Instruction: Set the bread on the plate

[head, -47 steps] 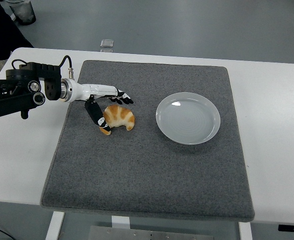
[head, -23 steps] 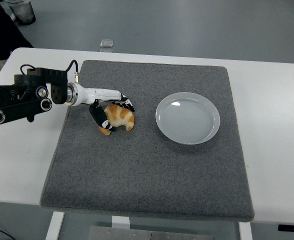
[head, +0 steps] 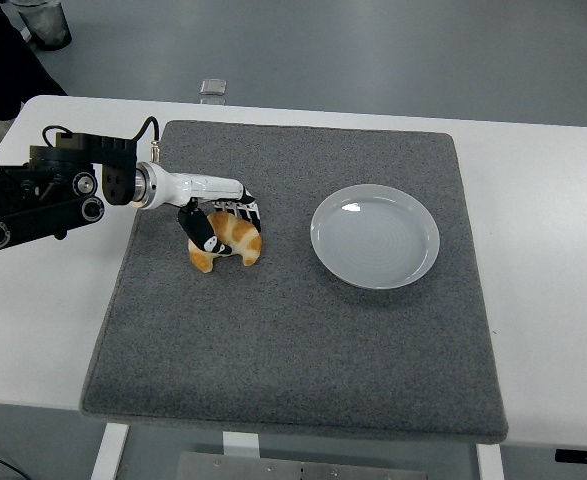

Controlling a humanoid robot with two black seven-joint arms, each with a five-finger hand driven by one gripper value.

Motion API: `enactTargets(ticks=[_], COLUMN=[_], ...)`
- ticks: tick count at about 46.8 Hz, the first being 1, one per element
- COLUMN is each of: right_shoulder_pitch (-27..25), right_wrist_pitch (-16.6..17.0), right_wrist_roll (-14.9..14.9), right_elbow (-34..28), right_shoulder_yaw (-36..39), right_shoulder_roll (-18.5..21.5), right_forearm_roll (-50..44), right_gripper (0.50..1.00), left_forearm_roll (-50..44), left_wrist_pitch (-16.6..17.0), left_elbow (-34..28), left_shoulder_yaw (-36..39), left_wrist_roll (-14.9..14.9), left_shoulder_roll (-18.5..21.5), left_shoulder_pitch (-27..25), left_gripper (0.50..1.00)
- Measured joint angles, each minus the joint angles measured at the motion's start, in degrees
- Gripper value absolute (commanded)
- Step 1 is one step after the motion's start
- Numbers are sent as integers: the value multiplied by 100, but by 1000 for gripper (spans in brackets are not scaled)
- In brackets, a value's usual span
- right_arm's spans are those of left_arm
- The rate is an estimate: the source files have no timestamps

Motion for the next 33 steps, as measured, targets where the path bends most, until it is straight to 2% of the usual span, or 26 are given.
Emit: enactTargets(ticks=[24,33], right_shoulder_pitch=[0,-3], right_wrist_pitch=[-1,-1], right_wrist_roll=[0,0], right_elbow=[0,0], right_shoulder_yaw=[0,0], right_shoulder_roll=[0,0], right_forearm_roll=[-1,0], right_gripper=[952,952], left_forearm_roll=[56,-10], left_wrist_pitch=[166,43], left_elbow=[46,-12], left_shoulder_yaw=[-136,-787], left_wrist_roll=[-52,-118], left_shoulder_roll=[24,169], left_shoulder_pitch=[-102,-325], left_gripper=[500,500])
